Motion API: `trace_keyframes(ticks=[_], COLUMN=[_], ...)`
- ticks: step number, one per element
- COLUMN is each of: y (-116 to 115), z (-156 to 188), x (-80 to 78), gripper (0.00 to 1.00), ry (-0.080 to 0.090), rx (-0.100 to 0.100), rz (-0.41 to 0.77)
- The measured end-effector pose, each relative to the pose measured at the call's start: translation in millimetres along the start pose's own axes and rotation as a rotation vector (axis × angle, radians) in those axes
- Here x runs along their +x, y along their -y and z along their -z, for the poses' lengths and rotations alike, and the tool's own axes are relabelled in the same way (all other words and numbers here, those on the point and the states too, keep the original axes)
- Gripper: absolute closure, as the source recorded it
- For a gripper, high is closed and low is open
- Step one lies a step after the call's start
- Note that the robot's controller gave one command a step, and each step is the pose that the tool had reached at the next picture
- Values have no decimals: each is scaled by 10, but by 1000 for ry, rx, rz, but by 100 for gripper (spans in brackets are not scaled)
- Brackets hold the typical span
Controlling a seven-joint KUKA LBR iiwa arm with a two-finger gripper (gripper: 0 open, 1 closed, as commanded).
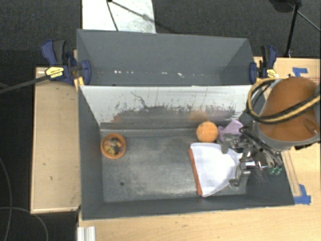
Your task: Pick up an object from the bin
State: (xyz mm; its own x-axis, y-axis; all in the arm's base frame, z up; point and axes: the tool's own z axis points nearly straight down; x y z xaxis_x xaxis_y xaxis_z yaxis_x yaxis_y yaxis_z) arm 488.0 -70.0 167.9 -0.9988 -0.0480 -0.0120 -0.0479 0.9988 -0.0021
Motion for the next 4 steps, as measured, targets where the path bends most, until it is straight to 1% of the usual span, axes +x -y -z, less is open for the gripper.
trace_keyframes(ticks=[1, 2, 3, 4], y=[511, 765, 791, 825], z=[-117, -244, -968, -971], x=[107, 135, -40, 40], gripper=[0, 0, 0, 100], ry=[-9, -10, 4, -9], rx=[-1, -3, -2, -1], rz=[83, 156, 19, 14])
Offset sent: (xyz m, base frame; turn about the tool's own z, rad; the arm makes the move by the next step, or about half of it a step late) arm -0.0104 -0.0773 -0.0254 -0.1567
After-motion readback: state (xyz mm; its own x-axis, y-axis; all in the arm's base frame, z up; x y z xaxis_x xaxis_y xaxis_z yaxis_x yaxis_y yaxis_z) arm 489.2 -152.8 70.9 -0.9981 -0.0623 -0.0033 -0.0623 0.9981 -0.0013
